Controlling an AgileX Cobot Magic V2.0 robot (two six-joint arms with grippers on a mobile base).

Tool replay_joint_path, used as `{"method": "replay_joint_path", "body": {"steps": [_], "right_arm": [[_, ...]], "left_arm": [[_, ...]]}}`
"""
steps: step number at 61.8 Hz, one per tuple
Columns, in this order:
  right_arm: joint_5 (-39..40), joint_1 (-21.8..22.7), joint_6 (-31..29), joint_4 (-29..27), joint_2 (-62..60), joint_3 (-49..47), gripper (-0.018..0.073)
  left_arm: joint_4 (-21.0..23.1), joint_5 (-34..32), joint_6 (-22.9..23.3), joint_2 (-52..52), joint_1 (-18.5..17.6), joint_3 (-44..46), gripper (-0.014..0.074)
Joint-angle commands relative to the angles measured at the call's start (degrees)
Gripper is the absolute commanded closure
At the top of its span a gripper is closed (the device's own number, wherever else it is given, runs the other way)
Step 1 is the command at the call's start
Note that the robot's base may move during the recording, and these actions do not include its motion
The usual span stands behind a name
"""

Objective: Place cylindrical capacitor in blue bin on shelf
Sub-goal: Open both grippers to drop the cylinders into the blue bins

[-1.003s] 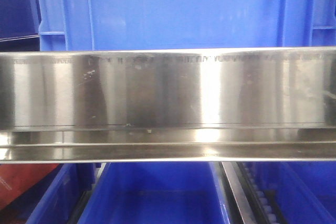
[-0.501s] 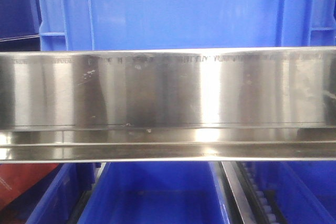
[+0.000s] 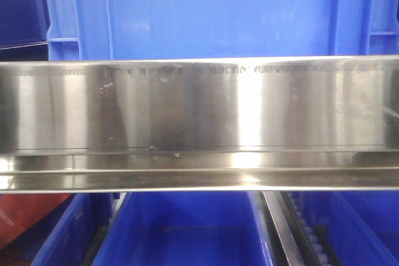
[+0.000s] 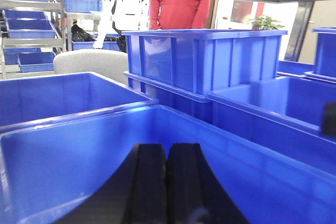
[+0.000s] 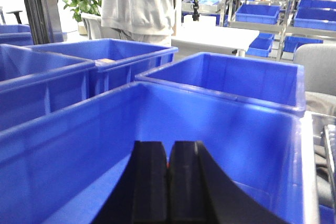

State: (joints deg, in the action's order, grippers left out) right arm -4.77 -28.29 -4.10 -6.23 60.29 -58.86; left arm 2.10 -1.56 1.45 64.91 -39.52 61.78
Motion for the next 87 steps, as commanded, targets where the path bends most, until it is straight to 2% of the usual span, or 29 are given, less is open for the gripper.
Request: {"method": "replay_joint_path", "body": {"steps": [1, 27, 42, 60, 87], "right_arm": [[0.9, -0.2, -0.5, -0.1, -3.9, 2.8, 0.0722], [-0.1, -0.2, -0.5, -0.1, -26.1, 22.7, 0.0722], [-3.8, -0.2, -0.5, -0.1, -37.7, 30.2, 0.0722], [-5.3, -0.2, -0.5, -0.1, -42.2, 31.0, 0.0722], [-5.2, -0.2, -0.5, -0.1, -42.2, 31.0, 0.0722]], "left_arm": [[0.2, -0.1, 0.3, -3.2, -0.2, -3.5, 0.0707], [0.2, -1.3, 0.3, -25.5, -0.2, -26.7, 0.0707], [0.2, 0.7, 0.3, -38.2, -0.2, -34.8, 0.0707], [0.2, 0.5, 0.3, -45.0, -0.2, -36.5, 0.0707], [0.2, 0.5, 0.3, -45.2, -0.2, -36.5, 0.0707]]}}
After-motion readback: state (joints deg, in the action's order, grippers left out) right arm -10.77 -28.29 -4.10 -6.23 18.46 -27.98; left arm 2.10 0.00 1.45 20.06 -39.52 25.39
